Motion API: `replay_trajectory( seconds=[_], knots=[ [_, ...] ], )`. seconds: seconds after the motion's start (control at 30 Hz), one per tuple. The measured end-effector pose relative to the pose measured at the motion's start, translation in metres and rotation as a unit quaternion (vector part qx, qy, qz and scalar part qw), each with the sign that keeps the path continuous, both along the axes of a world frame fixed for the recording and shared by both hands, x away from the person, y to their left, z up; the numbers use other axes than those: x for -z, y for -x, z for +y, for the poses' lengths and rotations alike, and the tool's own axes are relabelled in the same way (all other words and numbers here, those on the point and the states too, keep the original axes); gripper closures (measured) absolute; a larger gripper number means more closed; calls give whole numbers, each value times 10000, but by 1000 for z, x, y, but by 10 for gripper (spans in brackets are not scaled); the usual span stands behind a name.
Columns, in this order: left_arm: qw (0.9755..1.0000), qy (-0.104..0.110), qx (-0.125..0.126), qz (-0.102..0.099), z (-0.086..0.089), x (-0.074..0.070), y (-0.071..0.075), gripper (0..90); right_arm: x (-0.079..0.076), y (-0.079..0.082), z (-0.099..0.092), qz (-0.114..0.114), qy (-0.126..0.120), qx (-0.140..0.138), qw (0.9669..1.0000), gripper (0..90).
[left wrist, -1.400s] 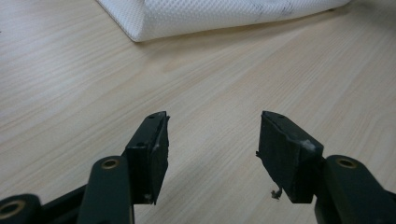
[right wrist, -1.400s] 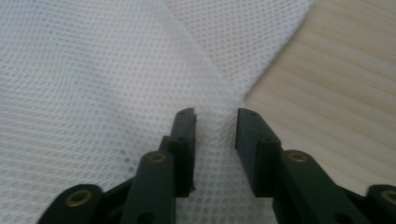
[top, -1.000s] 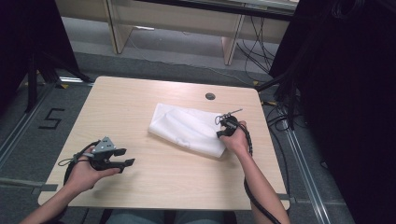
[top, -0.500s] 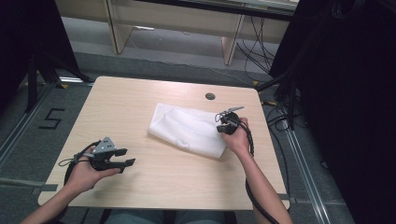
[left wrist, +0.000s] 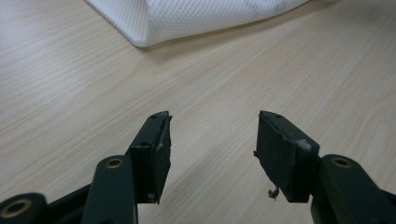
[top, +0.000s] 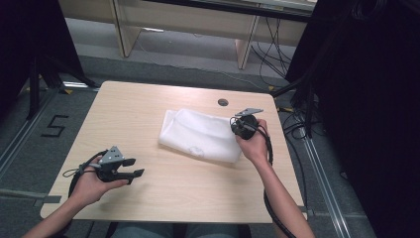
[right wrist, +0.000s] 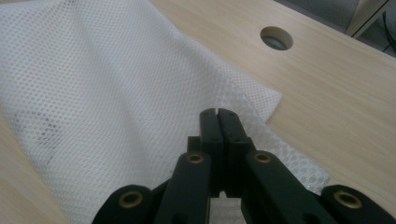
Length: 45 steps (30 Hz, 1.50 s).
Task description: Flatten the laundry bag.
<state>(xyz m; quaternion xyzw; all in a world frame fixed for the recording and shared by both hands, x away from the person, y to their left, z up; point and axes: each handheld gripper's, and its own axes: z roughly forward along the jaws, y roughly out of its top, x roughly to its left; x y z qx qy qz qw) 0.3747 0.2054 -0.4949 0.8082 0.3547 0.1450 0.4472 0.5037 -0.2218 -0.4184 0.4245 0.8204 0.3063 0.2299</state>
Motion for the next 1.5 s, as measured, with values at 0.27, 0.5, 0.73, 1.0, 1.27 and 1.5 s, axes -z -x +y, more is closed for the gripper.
replay_trajectory(
  seconds=[0.27,0.5,0.73,1.0,1.27,1.5],
  knots=[
    [10000,13,-11,25,1,1,2,443,-4,2,-2,-24,164,-10,9999,900],
    [10000,-8,-46,31,1,1,3,444,-7,8,0,-166,264,-188,9993,900],
    [9999,-158,55,36,2,0,3,450,-8,31,2,-366,166,-446,9982,900],
    [9999,-154,36,29,-1,2,2,452,3,52,1,-223,200,-773,9966,900],
    [9999,-96,22,32,-1,3,2,452,8,69,7,-141,215,-1024,9944,900],
    [9999,-116,78,45,-2,3,3,452,18,84,18,-113,246,-1430,9893,900]
  ],
)
